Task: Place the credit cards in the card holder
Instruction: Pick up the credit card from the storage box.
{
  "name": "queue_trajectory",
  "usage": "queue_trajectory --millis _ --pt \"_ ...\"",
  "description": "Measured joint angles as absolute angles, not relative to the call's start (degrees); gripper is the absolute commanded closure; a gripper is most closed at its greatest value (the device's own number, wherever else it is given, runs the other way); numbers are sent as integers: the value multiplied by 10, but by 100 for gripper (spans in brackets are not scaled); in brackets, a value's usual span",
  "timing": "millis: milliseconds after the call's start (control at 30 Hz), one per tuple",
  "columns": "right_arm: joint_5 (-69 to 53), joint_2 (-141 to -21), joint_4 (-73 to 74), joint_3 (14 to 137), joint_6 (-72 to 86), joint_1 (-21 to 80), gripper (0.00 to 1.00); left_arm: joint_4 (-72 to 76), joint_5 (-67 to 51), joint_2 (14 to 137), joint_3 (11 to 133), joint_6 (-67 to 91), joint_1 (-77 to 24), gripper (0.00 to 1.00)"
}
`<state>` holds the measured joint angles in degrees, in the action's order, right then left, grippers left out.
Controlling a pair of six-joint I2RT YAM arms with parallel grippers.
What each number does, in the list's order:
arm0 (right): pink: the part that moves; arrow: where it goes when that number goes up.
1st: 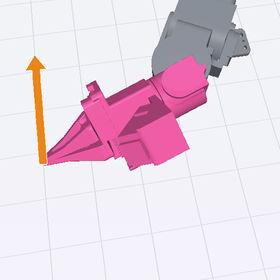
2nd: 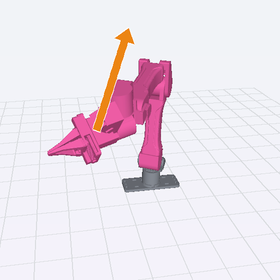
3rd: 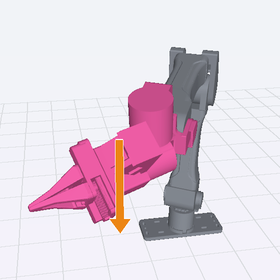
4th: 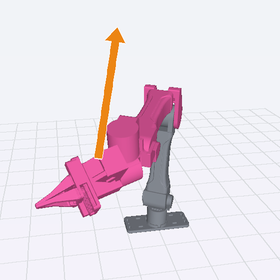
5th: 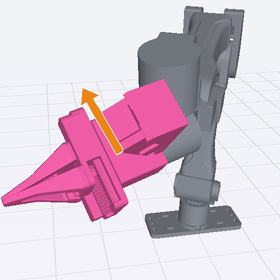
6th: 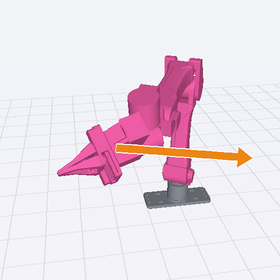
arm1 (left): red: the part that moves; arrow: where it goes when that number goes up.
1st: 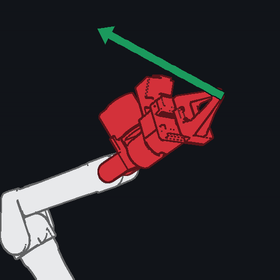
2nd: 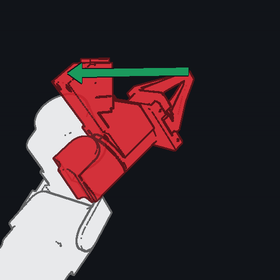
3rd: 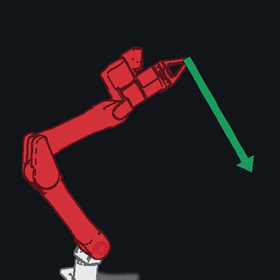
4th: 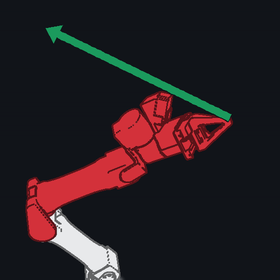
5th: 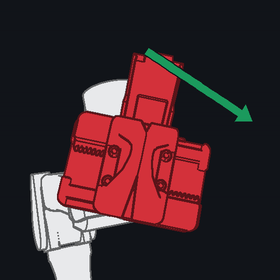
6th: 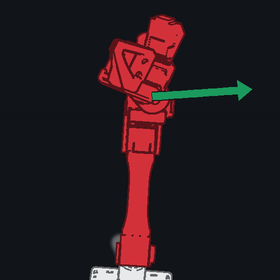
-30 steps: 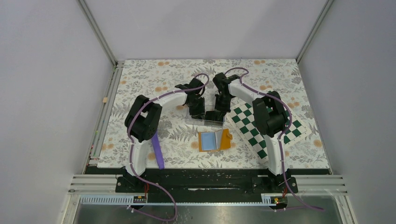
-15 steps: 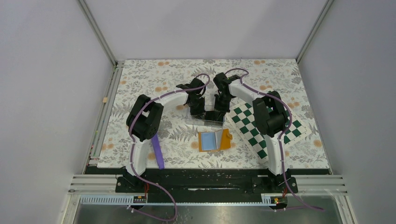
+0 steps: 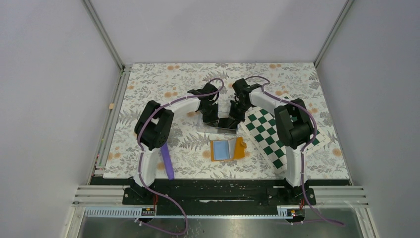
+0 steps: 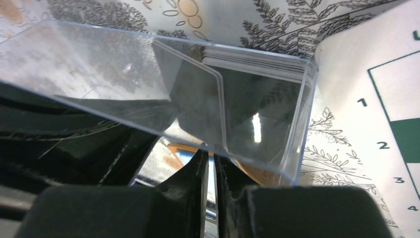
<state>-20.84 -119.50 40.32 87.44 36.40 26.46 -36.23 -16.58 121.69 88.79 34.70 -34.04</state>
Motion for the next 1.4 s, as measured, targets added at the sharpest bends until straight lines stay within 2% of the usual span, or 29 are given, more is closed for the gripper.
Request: queue_trajectory --millis 67,267,433,633,1000,1133,1233,1400 --pt "-216 -1185 393 868 368 262 83 -359 -168 1217 888 347 -342 99" --pt "-215 -1162 383 866 370 261 67 -342 -182 1220 889 345 -350 95" --pt "-181 -1144 407 874 354 261 59 -314 -200 1221 886 350 -356 88" --pt "-146 -1140 431 888 335 261 57 -261 -226 1220 872 356 -359 77" --pt "-124 -1140 461 915 319 260 58 -230 -234 1211 849 361 -360 79" --pt "-114 -1140 469 921 313 260 58 -221 -234 1209 842 360 -360 64" --pt "-113 -1142 476 922 310 259 59 -199 -237 1197 821 368 -359 65" --pt "-110 -1155 487 935 301 259 62 -152 -253 1185 787 395 -348 77"
